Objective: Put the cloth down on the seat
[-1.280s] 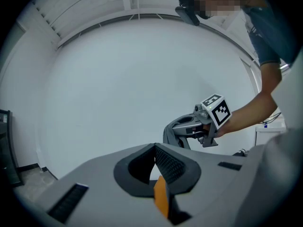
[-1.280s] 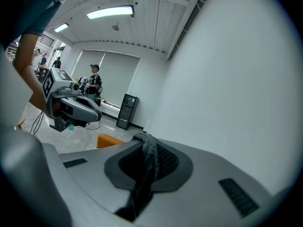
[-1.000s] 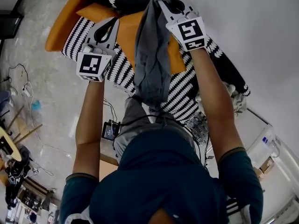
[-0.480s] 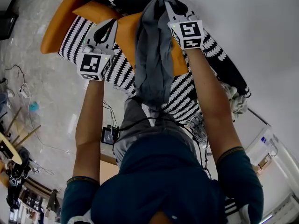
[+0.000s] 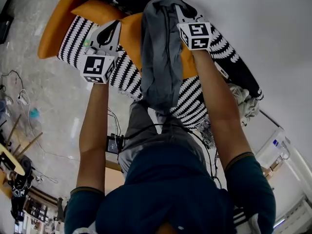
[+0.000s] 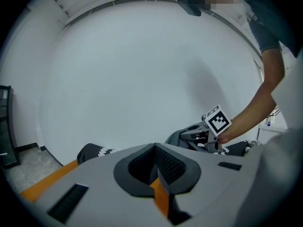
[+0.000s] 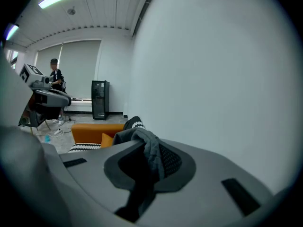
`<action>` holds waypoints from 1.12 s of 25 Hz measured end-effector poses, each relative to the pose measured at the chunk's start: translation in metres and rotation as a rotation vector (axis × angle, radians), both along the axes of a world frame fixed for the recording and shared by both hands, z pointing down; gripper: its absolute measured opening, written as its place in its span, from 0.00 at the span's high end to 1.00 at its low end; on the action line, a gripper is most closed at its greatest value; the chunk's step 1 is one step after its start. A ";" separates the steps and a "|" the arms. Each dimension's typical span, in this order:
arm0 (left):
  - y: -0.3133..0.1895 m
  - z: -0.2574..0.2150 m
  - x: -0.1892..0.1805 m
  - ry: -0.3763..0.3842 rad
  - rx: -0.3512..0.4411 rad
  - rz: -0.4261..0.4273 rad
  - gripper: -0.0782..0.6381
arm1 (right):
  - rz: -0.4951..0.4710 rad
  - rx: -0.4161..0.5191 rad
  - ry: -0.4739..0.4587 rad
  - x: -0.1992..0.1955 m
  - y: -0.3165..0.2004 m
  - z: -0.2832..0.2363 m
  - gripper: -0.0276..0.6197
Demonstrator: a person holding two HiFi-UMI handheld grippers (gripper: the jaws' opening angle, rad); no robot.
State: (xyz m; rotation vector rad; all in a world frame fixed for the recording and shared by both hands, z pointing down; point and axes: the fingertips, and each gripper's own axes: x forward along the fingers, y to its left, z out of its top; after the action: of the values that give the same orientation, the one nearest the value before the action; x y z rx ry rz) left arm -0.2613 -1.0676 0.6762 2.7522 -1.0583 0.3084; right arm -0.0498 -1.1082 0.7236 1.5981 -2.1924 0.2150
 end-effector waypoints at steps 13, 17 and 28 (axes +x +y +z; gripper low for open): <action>-0.013 0.033 0.001 0.008 -0.055 0.000 0.88 | 0.072 -0.217 -0.108 0.003 0.020 0.086 0.72; -0.013 0.040 0.003 0.013 -0.070 -0.004 0.88 | 0.104 -0.225 -0.116 0.007 0.028 0.096 0.66; 0.000 0.054 0.010 0.006 -0.104 -0.011 0.88 | 0.137 -0.162 -0.068 0.023 0.066 0.081 0.58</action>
State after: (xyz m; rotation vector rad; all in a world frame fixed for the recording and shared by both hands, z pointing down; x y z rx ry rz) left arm -0.2514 -1.0678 0.7305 2.6533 -1.0254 0.3427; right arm -0.0266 -1.0423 0.8051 1.6723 -2.0574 0.4809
